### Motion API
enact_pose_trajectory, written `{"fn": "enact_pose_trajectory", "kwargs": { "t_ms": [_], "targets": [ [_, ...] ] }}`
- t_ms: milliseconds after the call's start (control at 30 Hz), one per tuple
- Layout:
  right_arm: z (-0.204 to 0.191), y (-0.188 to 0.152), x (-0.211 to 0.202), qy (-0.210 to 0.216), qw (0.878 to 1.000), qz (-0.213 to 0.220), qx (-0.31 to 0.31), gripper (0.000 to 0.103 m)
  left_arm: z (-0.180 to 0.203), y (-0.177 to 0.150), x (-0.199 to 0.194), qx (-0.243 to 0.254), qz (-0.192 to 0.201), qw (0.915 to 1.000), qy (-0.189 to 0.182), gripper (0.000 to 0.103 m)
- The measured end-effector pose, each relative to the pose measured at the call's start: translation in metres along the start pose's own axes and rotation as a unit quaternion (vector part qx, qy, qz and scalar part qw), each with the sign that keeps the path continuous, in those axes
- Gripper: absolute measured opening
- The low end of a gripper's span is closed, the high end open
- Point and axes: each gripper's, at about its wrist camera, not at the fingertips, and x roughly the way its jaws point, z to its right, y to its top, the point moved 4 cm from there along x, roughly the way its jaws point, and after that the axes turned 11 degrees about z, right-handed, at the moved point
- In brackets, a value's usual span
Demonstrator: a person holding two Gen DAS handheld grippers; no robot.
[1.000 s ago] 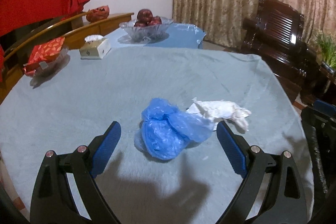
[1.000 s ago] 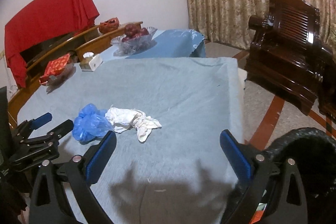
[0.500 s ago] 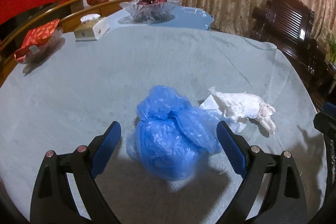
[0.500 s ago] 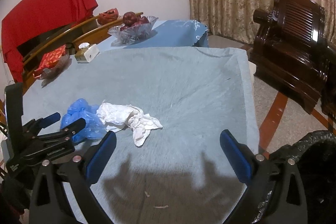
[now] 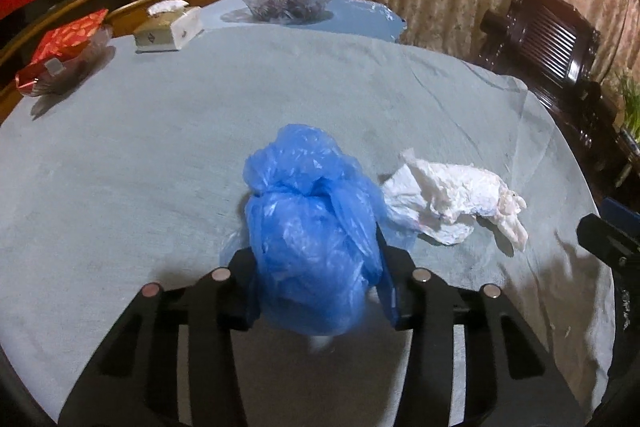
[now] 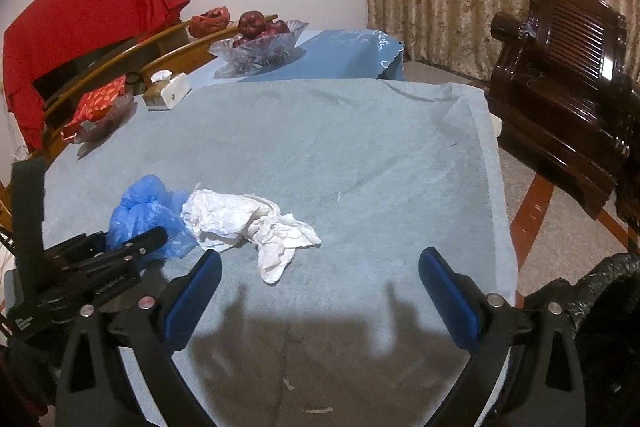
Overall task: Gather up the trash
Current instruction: 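Grasp the blue plastic bag with the left gripper while the right grasps the white cloth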
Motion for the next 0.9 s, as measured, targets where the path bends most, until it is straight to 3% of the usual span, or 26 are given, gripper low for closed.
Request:
{"fn": "enact_pose_trajectory", "kwargs": {
  "t_ms": [300,900],
  "targets": [
    [-0.028,0.007,0.023,0.019,1.000,0.000,-0.006,0.097,-0.023,0.011,-0.020,0.008,0.027,0.9993,0.026,0.043],
    [-0.069,-0.002,0.087,0.019,0.999,-0.043,-0.008,0.095,-0.061,0.008,-0.014,-0.011,0.017,0.9985,0.050,0.044]
  ]
}}
